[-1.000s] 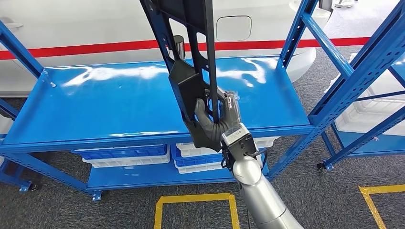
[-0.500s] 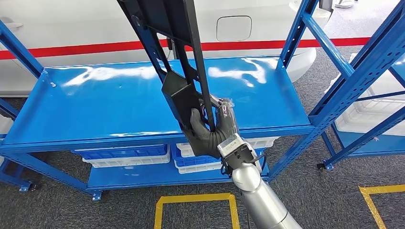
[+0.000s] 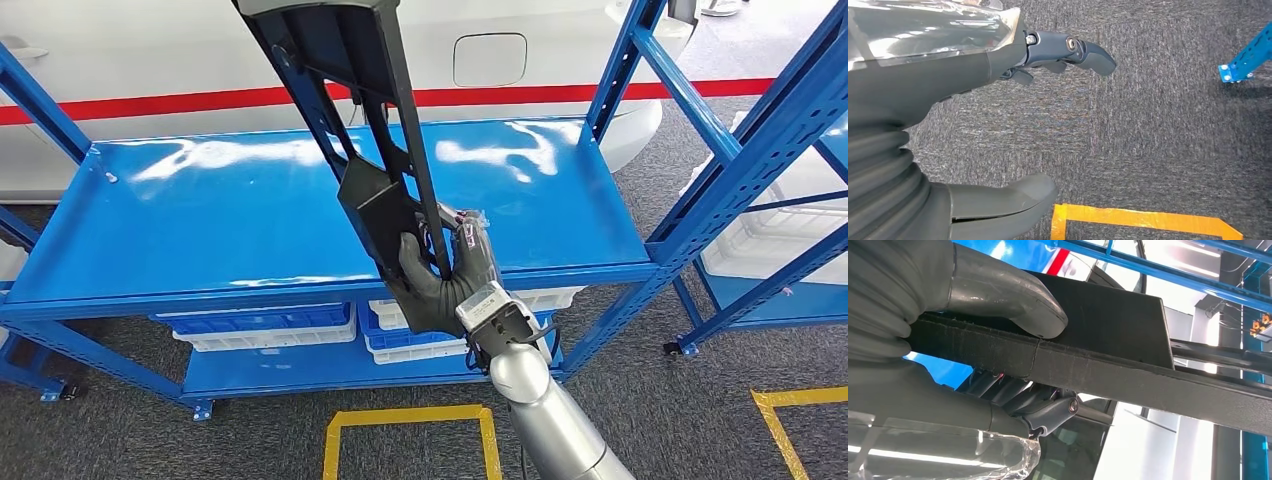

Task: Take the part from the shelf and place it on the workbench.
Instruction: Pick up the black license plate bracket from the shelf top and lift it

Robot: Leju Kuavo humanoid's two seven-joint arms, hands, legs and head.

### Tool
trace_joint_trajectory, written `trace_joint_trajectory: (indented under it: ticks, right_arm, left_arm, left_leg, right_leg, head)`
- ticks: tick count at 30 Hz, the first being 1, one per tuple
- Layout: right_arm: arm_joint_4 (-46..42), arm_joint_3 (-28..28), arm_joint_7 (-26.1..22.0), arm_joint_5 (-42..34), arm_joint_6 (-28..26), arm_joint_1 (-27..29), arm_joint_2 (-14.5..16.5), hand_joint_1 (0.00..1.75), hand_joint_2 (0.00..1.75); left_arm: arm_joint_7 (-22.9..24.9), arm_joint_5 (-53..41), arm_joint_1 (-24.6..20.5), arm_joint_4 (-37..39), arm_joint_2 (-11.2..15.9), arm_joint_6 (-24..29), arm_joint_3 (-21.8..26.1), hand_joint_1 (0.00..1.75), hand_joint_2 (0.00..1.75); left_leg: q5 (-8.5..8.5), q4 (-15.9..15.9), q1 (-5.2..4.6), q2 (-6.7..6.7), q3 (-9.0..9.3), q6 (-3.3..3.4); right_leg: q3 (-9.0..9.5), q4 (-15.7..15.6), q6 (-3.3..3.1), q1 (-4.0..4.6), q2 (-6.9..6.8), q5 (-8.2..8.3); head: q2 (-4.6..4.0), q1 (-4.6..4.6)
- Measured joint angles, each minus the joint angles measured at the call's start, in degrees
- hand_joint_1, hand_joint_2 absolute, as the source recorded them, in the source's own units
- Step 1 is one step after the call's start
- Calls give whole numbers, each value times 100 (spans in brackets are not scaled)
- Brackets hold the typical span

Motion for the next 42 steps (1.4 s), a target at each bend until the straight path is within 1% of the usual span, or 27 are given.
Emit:
trace_joint_trajectory:
  ticks: [14,21,27,28,30,31,32,33,34,35,36,37,38,39,40,41,42]
  right_arm:
    - [0,0,1,0,19,0,-39,175,175]
    - [0,0,-2,-9,62,9,-46,175,175]
    - [0,0,-22,-1,89,45,-69,175,175]
    - [0,0,-34,2,90,49,-72,175,175]
    - [-4,0,-65,15,92,55,-75,175,175]
    - [-7,1,-81,21,94,54,-79,175,175]
    - [-10,3,-95,27,95,52,-83,175,175]
    - [-11,5,-104,31,96,55,-90,175,175]
    - [-10,7,-110,32,96,61,-98,175,175]
    - [-10,9,-112,33,96,74,-108,175,175]
    - [-9,9,-113,33,97,87,-119,175,175]
    - [-9,10,-115,35,98,95,-129,175,175]
    - [-9,10,-121,42,101,96,-134,175,175]
    - [-9,12,-129,56,104,93,-136,175,175]
    - [-9,15,-140,74,112,85,-136,175,175]
    - [-9,22,-152,97,122,80,-134,175,175]
    - [-9,29,-162,115,130,76,-132,175,175]
  left_arm:
    - [-32,-4,0,-1,0,-14,9,0,175]
    - [-11,-62,0,-1,3,-60,8,0,175]
    - [78,-149,-1,0,10,-74,7,0,175]
    - [91,-152,-1,0,12,-75,7,0,175]
    - [118,-164,-8,0,13,-75,7,0,175]
    - [127,-174,-15,-1,10,-75,7,0,175]
    - [136,-184,-22,-1,7,-75,7,0,175]
    - [143,-192,-28,-1,4,-75,7,0,175]
    - [148,-196,-30,-1,3,-75,7,0,175]
    - [155,-197,-29,-1,3,-76,8,0,175]
    - [158,-198,-28,-1,3,-77,8,0,175]
    - [161,-201,-27,-1,0,-77,8,0,175]
    - [163,-203,-27,-1,-4,-78,8,0,175]
    - [163,-205,-28,-1,-10,-78,7,0,175]
    - [164,-207,-29,-1,-13,-77,7,0,175]
    - [164,-208,-33,0,-13,-77,8,0,175]
    - [164,-208,-36,0,-9,-75,8,0,175]
  left_leg:
    - [0,0,0,0,0,0]
    - [-13,17,-10,0,-4,20]
    - [-40,85,-16,0,-32,76]
    - [-36,97,-21,-1,-37,93]
    - [23,50,-11,11,-21,151]
    - [68,-2,3,22,-6,192]
    - [110,-55,19,33,7,226]
    - [139,-90,33,44,14,249]
    - [149,-98,32,44,7,263]
    - [151,-95,31,46,-1,262]
    - [153,-92,30,47,-6,259]
    - [154,-85,33,46,-9,253]
    - [151,-71,38,43,-10,242]
    - [141,-47,45,38,-13,222]
    - [122,-12,45,32,-30,190]
    - [107,29,42,27,-52,153]
    - [95,71,34,20,-76,117]
  right_leg:
    - [0,0,0,0,0,0]
    - [2,-3,2,-18,0,0]
    - [5,-4,23,-27,0,10]
    - [8,-8,40,-31,0,21]
    - [8,-13,86,-23,-4,28]
    - [-25,52,91,-13,-9,-31]
    - [-106,235,78,-5,-13,-150]
    - [-235,535,54,-5,-18,-320]
    - [-392,932,31,-8,-18,-504]
    - [-540,1321,31,-17,-18,-652]
    - [-624,1571,53,-25,-19,-729]
    - [-599,1599,102,-40,-20,-709]
    - [-458,1380,167,-61,-26,-600]
    - [-234,984,232,-87,-38,-445]
    - [20,565,272,-102,-46,-333]
    - [191,272,276,-94,-43,-257]
    - [276,107,258,-84,-38,-234]
  head:
    - [0,0]
    - [0,0]
    - [0,0]
    - [0,0]
    - [0,0]
    - [0,3]
    - [0,6]
    - [0,9]
    - [0,11]
    - [0,10]
    - [0,9]
    - [0,9]
    - [0,9]
    - [0,9]
    - [0,9]
    - [0,6]
    - [0,6]
